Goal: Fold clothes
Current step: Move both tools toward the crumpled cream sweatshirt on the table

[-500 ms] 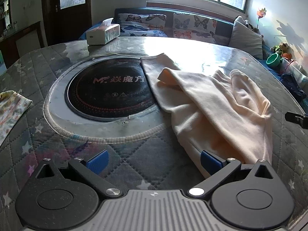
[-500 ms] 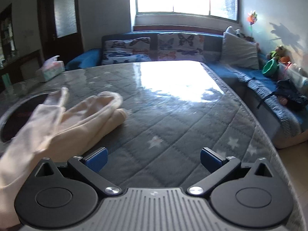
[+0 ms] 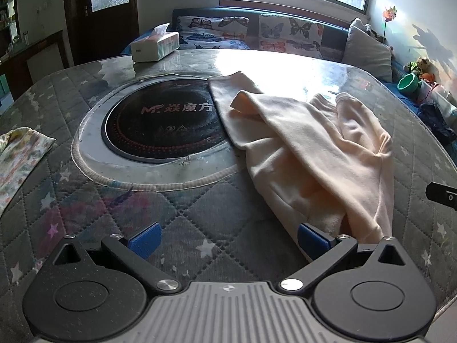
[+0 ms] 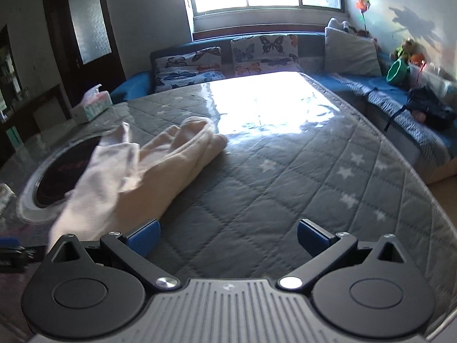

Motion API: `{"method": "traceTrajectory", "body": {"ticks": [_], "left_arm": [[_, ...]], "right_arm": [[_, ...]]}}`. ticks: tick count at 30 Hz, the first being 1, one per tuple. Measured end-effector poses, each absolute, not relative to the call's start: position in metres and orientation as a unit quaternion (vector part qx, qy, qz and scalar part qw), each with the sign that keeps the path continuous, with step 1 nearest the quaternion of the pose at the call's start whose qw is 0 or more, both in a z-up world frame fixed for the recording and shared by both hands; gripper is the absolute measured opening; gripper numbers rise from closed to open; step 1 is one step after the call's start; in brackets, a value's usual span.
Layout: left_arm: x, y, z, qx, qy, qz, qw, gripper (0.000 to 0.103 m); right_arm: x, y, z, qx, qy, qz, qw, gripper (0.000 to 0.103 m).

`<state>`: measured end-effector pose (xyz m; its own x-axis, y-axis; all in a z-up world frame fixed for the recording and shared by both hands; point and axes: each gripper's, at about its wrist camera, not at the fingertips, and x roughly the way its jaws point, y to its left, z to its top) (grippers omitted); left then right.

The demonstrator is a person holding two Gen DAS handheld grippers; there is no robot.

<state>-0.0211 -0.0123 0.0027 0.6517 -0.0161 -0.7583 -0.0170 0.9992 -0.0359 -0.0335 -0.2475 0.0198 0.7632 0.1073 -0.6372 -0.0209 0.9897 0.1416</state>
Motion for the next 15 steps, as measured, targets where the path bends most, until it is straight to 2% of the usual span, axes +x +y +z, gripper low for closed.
{"method": "traceTrajectory", "body": {"ticks": [15], "left_arm": [[-0.033,-0.018,0.003,-0.037,0.422,-0.006,0.906,0.103]], "right_arm": [[-0.06,-0.215,0.023,0.043,0.369,0.077,0.925,0.103]]}}
